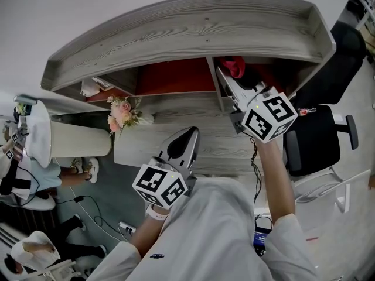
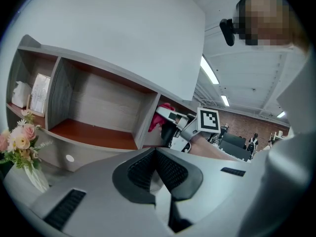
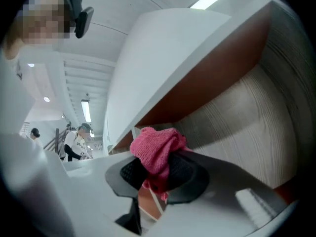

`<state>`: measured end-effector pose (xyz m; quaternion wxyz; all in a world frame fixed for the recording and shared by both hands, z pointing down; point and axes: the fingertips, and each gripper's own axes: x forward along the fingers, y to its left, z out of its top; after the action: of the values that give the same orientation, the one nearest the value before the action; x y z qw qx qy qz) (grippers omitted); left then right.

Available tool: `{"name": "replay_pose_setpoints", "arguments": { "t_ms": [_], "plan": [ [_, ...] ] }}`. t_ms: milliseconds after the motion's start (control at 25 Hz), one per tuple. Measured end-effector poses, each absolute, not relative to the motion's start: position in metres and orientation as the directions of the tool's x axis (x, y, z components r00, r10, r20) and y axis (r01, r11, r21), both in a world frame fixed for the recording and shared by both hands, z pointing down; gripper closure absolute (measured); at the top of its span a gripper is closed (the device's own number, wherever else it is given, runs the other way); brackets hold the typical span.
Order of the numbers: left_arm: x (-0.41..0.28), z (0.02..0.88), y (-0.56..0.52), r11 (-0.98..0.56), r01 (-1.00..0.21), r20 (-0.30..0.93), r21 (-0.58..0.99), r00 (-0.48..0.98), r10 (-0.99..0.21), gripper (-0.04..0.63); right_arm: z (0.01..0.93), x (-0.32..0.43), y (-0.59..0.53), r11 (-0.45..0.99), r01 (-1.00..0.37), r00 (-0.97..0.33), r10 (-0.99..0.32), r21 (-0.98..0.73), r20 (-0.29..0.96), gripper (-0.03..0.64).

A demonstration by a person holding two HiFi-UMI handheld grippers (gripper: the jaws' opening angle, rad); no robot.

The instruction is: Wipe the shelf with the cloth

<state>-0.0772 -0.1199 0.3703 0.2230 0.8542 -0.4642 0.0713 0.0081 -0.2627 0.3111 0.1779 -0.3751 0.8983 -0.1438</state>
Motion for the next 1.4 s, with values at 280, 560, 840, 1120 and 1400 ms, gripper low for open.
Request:
{"name": "replay_pose_setpoints", "arguments": {
  "t_ms": [280, 560, 840, 1120, 1400],
  "plan": [
    [-0.074, 0.37, -0.121, -0.476, -0.822, 0.329, 0.313, 0.565, -0.757, 0.594, 0.277, 0.012, -0.271, 0.726, -0.594, -0.649, -0.687, -0.347, -0.327, 0.52],
    [-0.079, 0.367, -0.124, -0.465, -0.832, 0.333, 0.303, 0.55, -0.766, 0.594, 0.294, 0.011, -0.316, 0.671, -0.663, -0.61, -0.742, -0.332, -0.28, 0.52],
    [-0.08, 0.368, -0.127, -0.462, -0.835, 0.341, 0.3, 0.546, -0.765, 0.594, 0.324, 0.009, -0.343, 0.644, -0.707, -0.617, -0.763, -0.292, -0.19, 0.52],
    [-0.071, 0.37, -0.125, -0.473, -0.829, 0.347, 0.299, 0.556, -0.755, 0.594, 0.364, 0.007, -0.346, 0.612, -0.732, -0.616, -0.782, -0.3, -0.094, 0.522],
    [-0.07, 0.374, -0.122, -0.474, -0.828, 0.361, 0.299, 0.558, -0.747, 0.594, 0.428, 0.003, -0.354, 0.556, -0.771, -0.613, -0.78, -0.311, 0.124, 0.523]
  ]
}}
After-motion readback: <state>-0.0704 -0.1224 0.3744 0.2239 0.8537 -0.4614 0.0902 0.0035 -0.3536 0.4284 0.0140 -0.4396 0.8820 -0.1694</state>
